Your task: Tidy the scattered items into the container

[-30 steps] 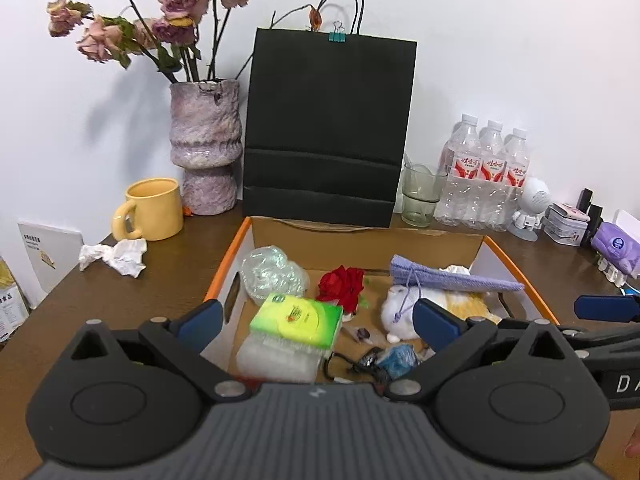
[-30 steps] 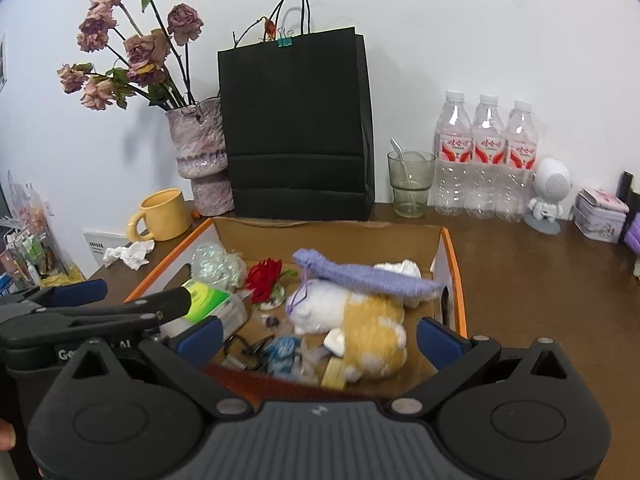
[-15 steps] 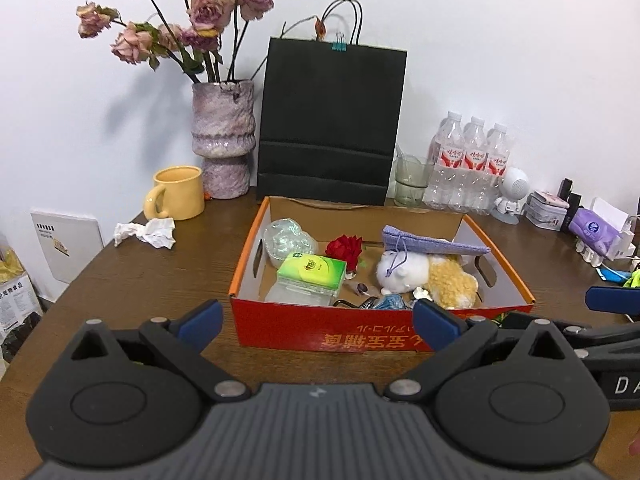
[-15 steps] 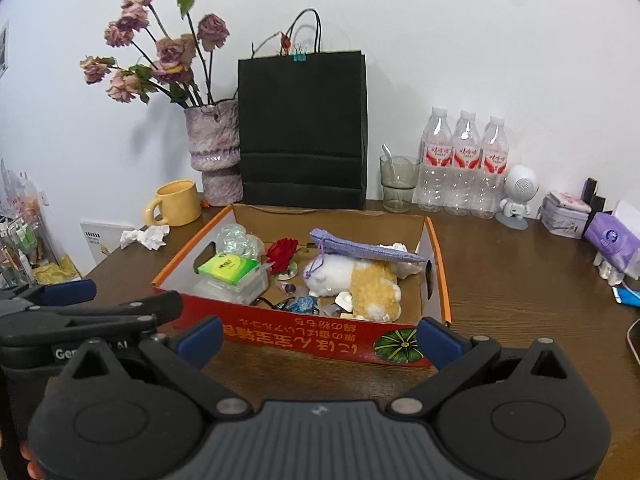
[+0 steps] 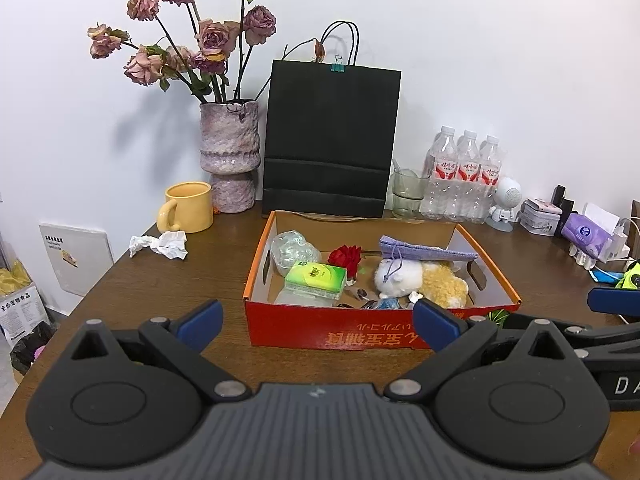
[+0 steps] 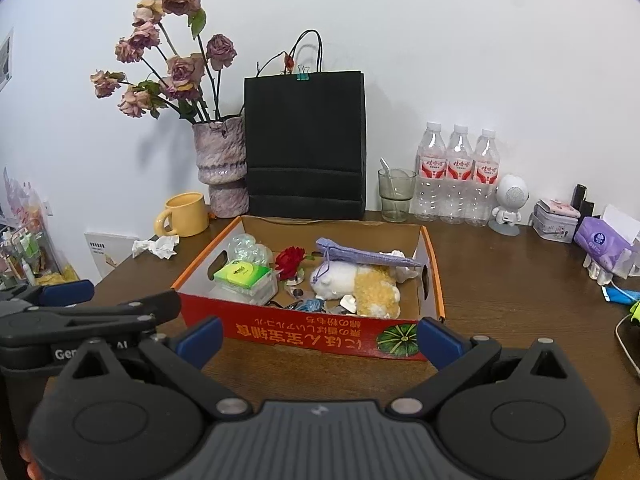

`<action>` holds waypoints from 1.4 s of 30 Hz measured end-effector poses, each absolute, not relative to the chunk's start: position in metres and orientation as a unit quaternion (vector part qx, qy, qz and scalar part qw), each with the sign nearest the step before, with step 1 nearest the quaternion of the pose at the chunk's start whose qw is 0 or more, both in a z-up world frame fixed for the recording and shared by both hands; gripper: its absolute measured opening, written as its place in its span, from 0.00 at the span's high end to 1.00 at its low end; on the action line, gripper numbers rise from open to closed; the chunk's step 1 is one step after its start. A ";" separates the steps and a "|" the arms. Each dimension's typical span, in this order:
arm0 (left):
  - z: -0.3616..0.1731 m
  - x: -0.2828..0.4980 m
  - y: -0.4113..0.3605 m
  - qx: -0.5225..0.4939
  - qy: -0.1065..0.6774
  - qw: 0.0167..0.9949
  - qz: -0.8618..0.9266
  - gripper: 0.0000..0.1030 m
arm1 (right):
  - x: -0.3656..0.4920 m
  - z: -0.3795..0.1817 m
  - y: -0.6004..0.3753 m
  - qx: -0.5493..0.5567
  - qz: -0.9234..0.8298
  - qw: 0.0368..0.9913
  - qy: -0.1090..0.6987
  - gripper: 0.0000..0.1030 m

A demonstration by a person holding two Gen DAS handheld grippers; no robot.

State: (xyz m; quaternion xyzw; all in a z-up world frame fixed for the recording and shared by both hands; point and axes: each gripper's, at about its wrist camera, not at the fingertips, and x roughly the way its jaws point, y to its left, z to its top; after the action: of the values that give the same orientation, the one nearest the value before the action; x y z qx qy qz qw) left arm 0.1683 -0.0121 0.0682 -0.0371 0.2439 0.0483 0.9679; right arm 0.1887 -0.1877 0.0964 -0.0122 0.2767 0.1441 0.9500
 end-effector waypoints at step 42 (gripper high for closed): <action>0.062 0.168 -0.015 -0.034 0.254 0.966 0.044 0.00 | 0.184 0.092 -0.189 -0.022 0.131 0.949 0.284 0.00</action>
State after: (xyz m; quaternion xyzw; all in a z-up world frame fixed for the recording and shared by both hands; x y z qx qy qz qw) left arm 0.1676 -0.0150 0.0617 -0.0339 0.2536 0.0439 0.9657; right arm 0.1843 -0.1894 0.0916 -0.0221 0.2844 0.1308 0.9495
